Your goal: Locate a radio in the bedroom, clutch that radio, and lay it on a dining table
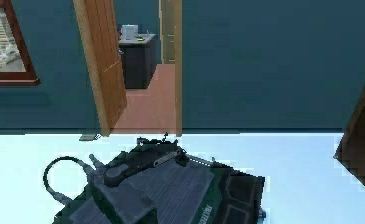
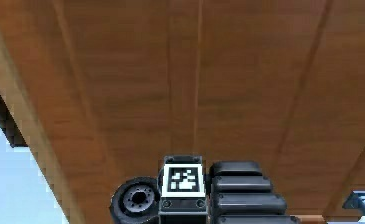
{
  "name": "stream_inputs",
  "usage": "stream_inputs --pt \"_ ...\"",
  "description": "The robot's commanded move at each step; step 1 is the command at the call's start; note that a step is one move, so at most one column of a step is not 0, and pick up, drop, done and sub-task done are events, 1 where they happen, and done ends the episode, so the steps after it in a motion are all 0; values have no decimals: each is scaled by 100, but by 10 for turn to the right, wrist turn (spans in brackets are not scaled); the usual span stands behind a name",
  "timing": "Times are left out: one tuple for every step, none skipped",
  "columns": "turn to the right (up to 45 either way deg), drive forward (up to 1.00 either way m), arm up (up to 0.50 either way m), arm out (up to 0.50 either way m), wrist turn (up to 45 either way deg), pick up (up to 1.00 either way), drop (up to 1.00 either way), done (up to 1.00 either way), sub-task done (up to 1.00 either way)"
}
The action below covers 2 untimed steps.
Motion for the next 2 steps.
stream_inputs --pt "450 0 0 0 0 0 0 0 0" --pt "-450 0 0 0 0 0 0 0 0"
